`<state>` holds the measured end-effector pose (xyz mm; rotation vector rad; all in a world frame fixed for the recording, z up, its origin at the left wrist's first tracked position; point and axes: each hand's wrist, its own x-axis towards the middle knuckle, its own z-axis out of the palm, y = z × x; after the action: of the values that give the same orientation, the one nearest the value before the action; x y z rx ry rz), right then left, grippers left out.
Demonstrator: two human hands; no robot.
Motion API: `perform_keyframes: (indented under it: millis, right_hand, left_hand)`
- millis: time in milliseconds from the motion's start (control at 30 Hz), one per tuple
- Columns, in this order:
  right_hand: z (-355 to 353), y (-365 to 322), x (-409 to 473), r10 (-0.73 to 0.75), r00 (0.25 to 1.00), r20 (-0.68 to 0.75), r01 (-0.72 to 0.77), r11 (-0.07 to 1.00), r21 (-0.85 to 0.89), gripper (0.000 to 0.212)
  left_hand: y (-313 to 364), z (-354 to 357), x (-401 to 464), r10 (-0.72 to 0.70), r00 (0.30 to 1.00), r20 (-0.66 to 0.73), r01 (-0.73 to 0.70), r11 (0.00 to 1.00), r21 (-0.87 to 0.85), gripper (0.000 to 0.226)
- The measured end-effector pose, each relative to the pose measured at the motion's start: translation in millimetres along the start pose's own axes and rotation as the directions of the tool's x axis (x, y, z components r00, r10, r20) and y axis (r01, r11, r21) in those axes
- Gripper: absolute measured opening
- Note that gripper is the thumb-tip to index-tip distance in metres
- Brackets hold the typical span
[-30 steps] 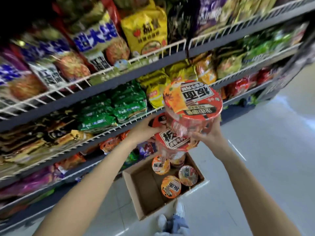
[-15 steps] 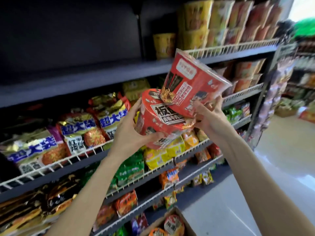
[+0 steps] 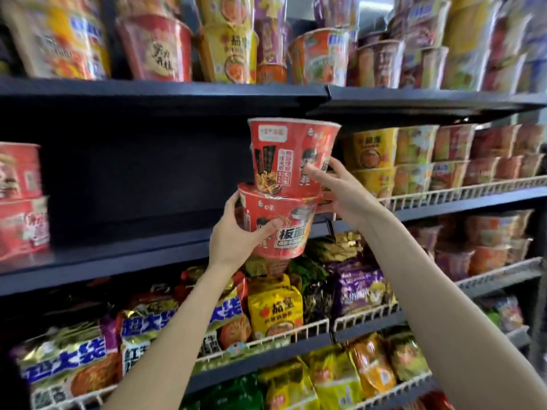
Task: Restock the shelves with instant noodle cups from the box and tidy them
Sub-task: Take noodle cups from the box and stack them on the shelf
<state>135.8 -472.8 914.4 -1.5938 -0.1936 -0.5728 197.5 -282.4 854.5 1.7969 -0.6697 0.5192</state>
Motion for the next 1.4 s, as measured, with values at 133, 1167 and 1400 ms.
perform_keyframes:
  millis: [133, 1167, 1400]
  right_hand:
    - [-3.0, 17.6, 56.5, -0.004, 1.0, -0.006, 0.004, 0.999, 0.047, 0.09]
    - [-18.7, 131.3, 190.7, -0.154, 0.979, 0.131, 0.183, 0.402, -0.897, 0.064]
    - [-10.5, 115.6, 107.3, -0.589, 0.798, 0.128, 0.412, 0.377, -0.83, 0.03]
  left_hand:
    - [-6.2, 16.5, 32.8, -0.049, 0.993, -0.109, 0.056, 0.996, 0.065, 0.097]
    - [-74.5, 100.5, 197.1, -0.368, 0.927, 0.074, 0.367, 0.93, 0.035, 0.055]
    - [-49.2, 72.7, 92.3, 0.252, 0.966, -0.062, -0.221, 0.922, 0.317, 0.031]
